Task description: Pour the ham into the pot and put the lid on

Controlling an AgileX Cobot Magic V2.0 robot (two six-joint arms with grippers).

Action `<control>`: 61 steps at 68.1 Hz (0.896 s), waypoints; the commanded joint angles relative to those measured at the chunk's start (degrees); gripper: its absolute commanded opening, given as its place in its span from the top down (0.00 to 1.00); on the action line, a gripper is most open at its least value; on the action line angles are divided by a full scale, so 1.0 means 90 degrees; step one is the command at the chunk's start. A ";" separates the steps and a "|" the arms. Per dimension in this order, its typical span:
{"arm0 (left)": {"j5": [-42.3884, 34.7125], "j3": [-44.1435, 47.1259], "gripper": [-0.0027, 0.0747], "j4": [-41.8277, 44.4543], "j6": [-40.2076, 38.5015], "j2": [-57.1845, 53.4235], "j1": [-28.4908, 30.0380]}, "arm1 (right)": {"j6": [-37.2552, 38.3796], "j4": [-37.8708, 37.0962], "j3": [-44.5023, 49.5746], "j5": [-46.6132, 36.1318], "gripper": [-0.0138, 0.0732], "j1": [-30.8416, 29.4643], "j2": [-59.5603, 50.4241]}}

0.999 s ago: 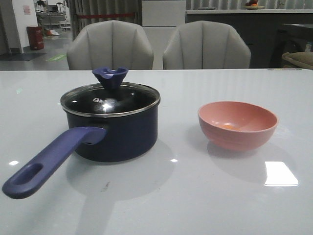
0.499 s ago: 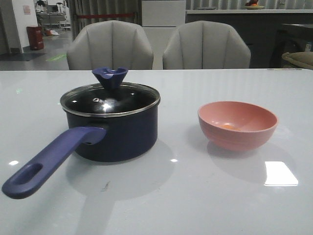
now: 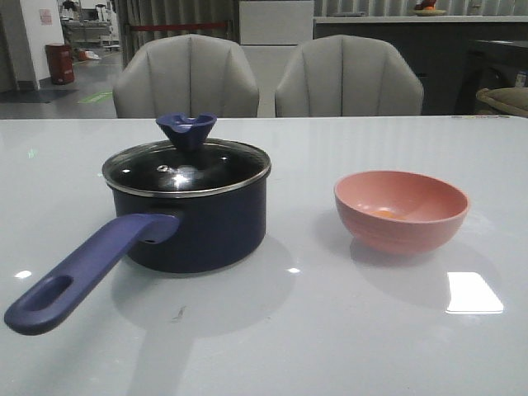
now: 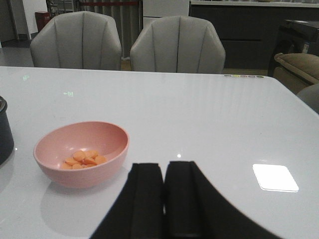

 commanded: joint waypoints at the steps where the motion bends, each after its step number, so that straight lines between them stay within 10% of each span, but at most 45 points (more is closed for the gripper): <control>1: 0.0121 -0.0590 0.81 -0.0270 -0.0032 0.0512 0.0012 | -0.0036 -0.0091 -0.0039 -0.0511 0.67 -0.0031 -0.0122; 33: -0.0124 -0.0609 0.76 -0.0372 -0.0032 0.1276 0.0012 | -0.0036 -0.0091 -0.0039 -0.0511 0.67 -0.0031 -0.0122; 52: -0.0109 -0.0623 0.15 -0.0372 -0.0032 0.1307 0.0012 | -0.0036 -0.0091 -0.0039 -0.0511 0.67 -0.0031 -0.0122; 61: 0.0355 -0.0939 0.10 -0.0372 -0.0032 0.1662 0.0012 | -0.0036 -0.0091 -0.0039 -0.0511 0.67 -0.0031 -0.0122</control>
